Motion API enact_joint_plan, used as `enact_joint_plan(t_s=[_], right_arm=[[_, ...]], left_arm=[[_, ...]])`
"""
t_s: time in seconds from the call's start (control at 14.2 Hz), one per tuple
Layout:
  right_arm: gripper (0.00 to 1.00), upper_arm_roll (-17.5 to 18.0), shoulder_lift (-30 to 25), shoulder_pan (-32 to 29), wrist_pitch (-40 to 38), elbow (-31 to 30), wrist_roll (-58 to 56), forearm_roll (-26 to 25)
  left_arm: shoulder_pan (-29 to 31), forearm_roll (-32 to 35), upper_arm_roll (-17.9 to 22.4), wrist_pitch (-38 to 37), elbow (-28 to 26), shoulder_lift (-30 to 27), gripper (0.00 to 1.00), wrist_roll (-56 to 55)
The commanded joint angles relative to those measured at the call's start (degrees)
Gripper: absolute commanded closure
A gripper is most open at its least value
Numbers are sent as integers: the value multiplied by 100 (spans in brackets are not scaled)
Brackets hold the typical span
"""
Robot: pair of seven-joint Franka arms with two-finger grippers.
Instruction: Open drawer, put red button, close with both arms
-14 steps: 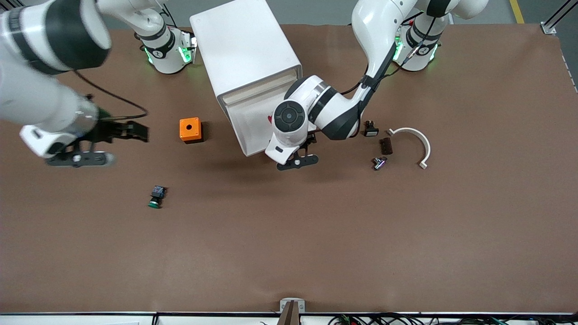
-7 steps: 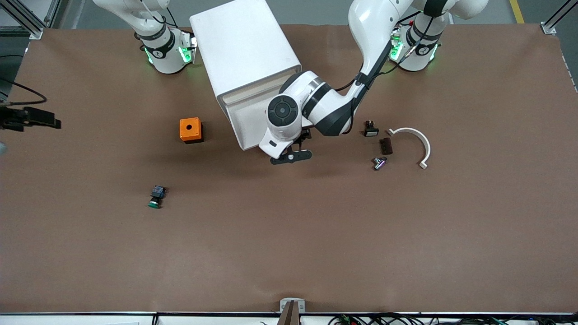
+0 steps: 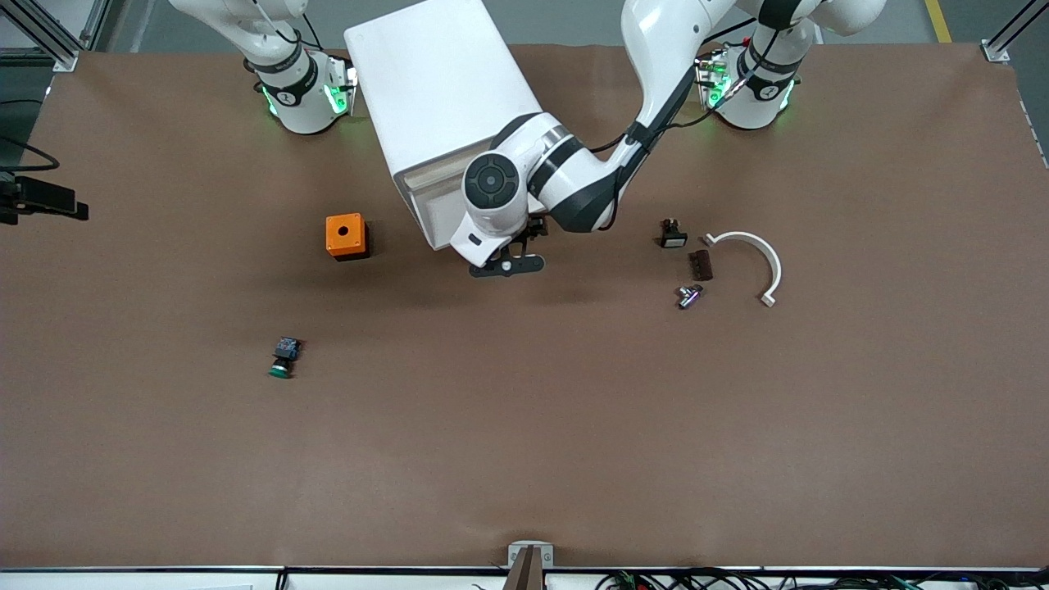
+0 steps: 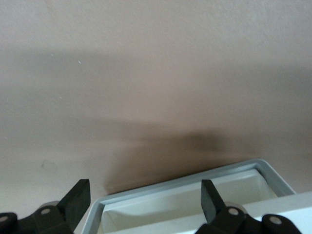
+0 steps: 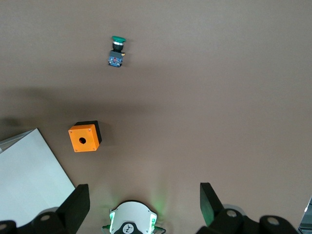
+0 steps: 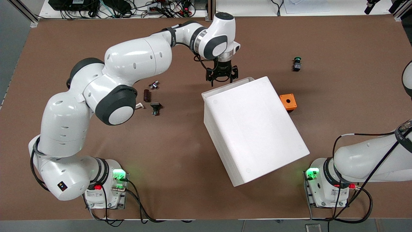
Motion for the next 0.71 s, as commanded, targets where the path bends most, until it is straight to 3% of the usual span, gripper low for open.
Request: enact_joint_plan(t_s=[0.0,0.42,0.64], right_arm=[[0,152,-155,-80,-520,68,-14,2],[0,152,-454,-80,-154,15,-14,37],[0,161,-795,-71,232,-397,-5,72]], left_arm=[[-45,55,-156,41,-118,-123,0,23],[-265,55,-226,41,-127,-52,0,23],[-335,55,-244,41,-127,-61,0,32]])
